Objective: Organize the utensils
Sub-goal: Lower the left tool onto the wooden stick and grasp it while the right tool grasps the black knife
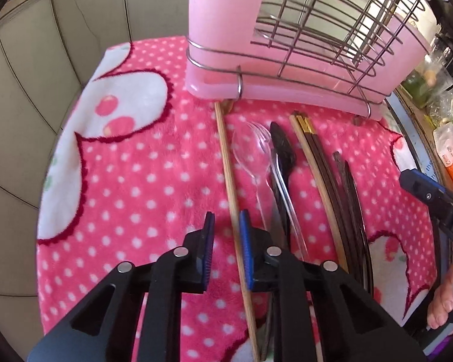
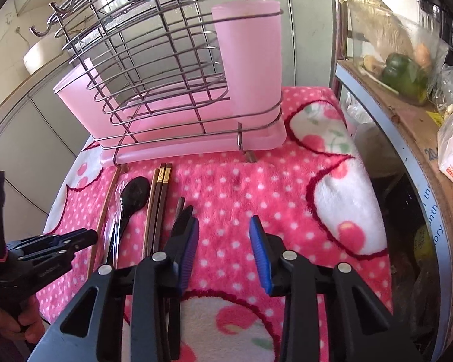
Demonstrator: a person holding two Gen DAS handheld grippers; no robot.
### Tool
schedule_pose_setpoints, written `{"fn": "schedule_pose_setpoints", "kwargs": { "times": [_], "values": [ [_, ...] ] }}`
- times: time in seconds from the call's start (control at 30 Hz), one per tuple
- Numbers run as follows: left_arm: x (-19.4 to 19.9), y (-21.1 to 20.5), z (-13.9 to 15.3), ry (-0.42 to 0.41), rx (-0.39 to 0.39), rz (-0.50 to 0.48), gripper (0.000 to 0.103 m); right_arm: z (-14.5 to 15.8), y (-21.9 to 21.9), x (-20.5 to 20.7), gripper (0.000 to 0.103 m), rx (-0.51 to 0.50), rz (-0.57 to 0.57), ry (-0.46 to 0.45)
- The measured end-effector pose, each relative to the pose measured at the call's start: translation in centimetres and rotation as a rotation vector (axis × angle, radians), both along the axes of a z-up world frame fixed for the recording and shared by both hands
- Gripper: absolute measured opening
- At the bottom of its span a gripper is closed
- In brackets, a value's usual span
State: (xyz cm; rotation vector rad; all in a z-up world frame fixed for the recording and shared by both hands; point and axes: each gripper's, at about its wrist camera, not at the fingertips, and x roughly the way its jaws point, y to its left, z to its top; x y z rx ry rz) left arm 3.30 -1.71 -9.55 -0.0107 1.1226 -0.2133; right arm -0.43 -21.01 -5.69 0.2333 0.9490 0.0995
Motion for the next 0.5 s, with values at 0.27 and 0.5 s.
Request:
{"fn": "schedule_pose_setpoints", "kwargs": {
  "times": [0.27,0.5],
  "values": [
    [-1.1,1.8,0.6,0.001,-0.016,0.050,0.006,-1.5,1.9,0.6,0.031,0.051,0.065,0.068],
    [-2.1,4.1,0.7,0.016,-0.009,0.064,0.005,-3.3,3.6,1.6,0.033,0.086,0.077,0.131]
  ]
}}
